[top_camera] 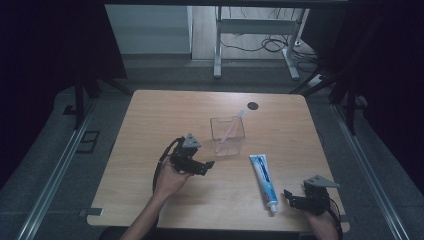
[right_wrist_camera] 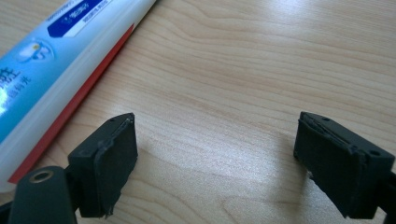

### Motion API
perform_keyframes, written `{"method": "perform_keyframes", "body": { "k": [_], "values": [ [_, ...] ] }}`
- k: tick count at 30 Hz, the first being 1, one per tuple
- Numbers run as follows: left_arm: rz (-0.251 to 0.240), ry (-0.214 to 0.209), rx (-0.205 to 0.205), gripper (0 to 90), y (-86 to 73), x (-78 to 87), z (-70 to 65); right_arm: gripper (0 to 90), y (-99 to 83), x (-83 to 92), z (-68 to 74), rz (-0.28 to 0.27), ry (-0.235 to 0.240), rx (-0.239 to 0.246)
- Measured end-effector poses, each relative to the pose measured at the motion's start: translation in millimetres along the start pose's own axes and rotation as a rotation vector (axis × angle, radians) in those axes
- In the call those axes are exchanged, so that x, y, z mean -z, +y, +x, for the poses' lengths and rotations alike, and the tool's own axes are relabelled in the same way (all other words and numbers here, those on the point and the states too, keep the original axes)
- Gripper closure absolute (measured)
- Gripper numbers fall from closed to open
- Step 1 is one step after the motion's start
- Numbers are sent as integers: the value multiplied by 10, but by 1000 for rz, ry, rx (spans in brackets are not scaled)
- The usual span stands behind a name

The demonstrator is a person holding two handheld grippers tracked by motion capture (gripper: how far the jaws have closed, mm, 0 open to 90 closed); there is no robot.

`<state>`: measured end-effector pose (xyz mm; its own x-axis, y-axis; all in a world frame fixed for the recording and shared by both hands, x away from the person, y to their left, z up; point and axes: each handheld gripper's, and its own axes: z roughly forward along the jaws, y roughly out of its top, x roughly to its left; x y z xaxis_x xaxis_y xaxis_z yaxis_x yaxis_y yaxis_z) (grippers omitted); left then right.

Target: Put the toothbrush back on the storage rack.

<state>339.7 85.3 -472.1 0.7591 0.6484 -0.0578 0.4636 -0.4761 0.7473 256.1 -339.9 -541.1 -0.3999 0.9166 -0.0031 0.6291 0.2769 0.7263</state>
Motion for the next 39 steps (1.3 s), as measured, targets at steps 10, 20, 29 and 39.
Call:
{"method": "perform_keyframes", "body": {
  "k": [10, 20, 29, 39],
  "values": [
    [-3, 13, 18, 130, -291, 71, -30, 51, 20, -28, 39, 16, -6, -3],
    [10, 23, 27, 130, -504, 67, -44, 0, 41, -64, 74, 36, -4, -1],
    [26, 47, 17, 130, -645, 81, -75, 0, 35, -58, 71, 37, 1, 5],
    [93, 69, 24, 130, -910, 4, -120, 7, 53, -38, 86, 62, -5, -4]
  ]
}}
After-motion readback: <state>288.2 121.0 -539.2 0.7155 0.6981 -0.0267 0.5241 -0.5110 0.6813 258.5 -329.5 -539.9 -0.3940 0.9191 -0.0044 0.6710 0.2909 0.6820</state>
